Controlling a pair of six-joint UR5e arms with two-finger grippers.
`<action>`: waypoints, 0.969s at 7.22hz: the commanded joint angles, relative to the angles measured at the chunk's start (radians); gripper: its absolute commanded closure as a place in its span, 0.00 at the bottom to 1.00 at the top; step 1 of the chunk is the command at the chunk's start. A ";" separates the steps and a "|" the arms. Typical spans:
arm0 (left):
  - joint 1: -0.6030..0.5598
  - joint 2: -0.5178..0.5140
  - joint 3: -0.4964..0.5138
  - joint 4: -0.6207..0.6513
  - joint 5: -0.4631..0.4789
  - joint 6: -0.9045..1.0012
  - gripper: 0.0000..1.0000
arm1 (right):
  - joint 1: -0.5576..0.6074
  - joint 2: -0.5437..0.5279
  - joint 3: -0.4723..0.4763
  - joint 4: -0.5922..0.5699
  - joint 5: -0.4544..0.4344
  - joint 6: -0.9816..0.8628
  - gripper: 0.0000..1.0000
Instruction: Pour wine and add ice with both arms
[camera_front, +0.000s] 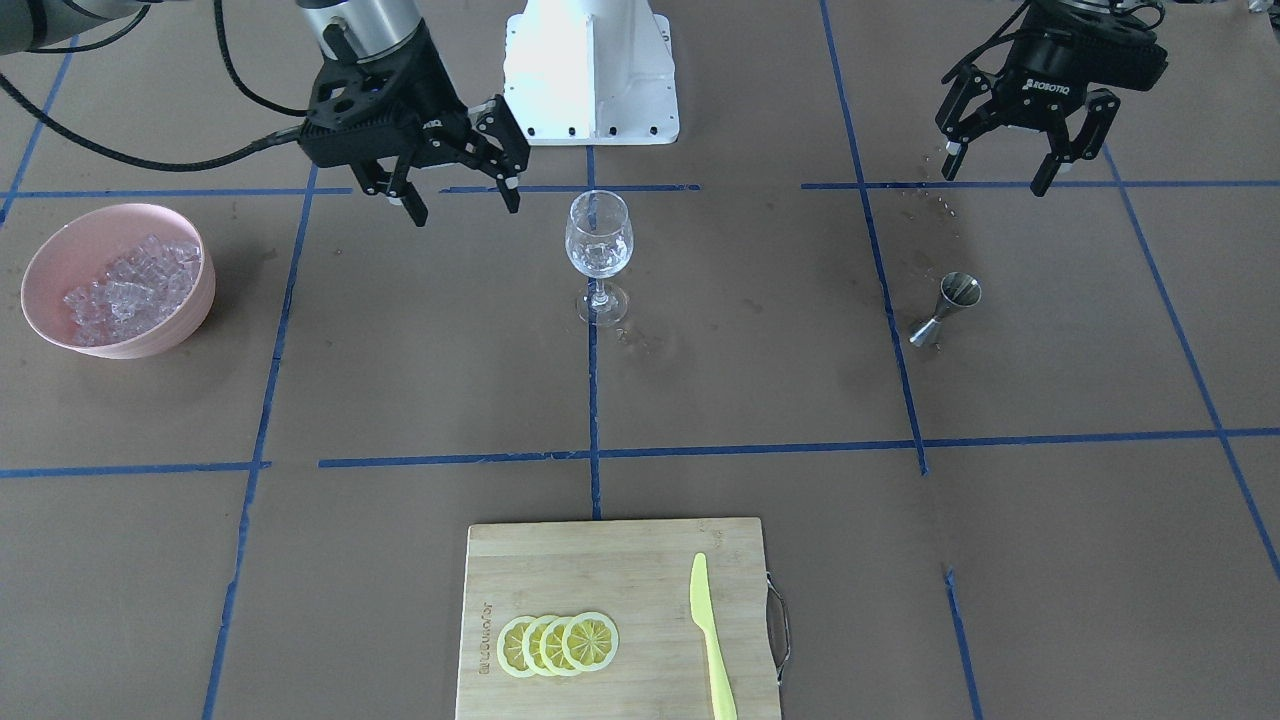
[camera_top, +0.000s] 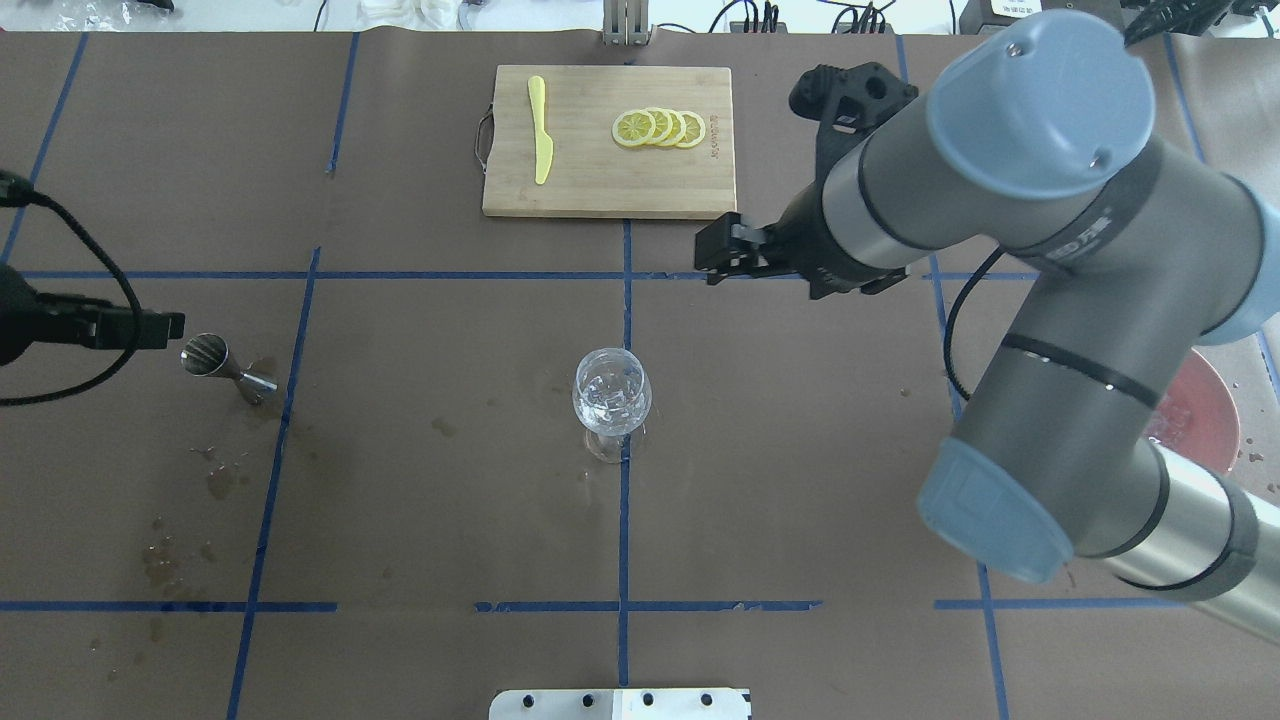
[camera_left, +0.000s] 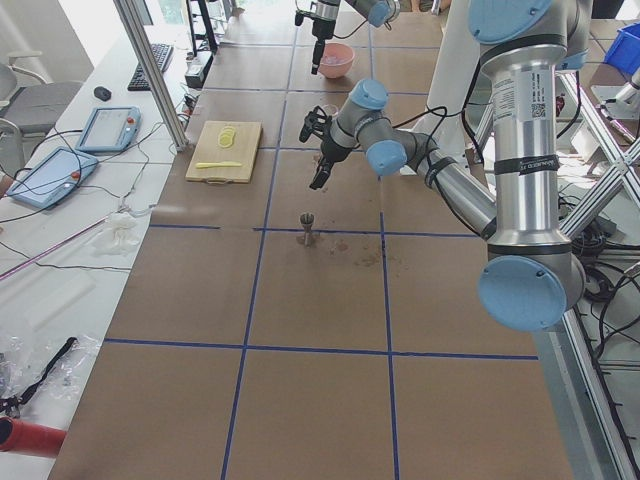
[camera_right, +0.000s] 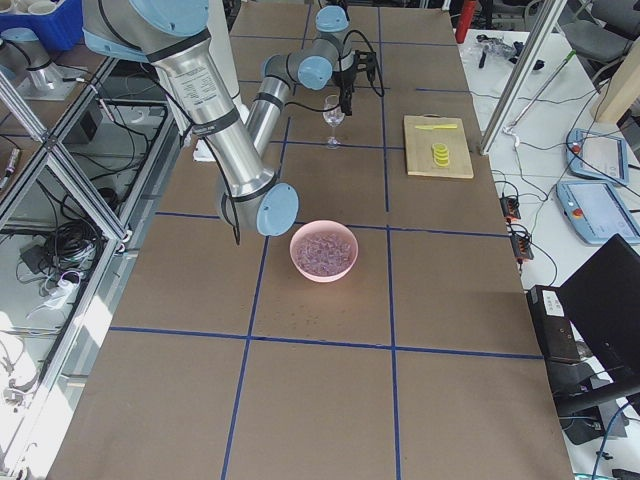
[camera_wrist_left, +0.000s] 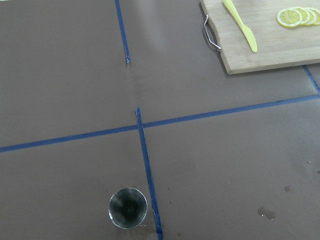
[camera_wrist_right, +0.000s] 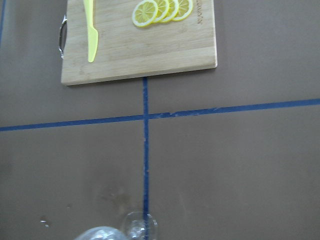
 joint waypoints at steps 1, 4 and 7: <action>-0.137 -0.212 0.087 0.251 -0.066 0.142 0.00 | 0.159 -0.122 -0.012 -0.064 0.120 -0.342 0.00; -0.317 -0.235 0.286 0.249 -0.249 0.384 0.00 | 0.353 -0.250 -0.118 -0.069 0.207 -0.719 0.00; -0.543 -0.219 0.472 0.260 -0.437 0.687 0.00 | 0.588 -0.345 -0.275 -0.066 0.309 -1.135 0.00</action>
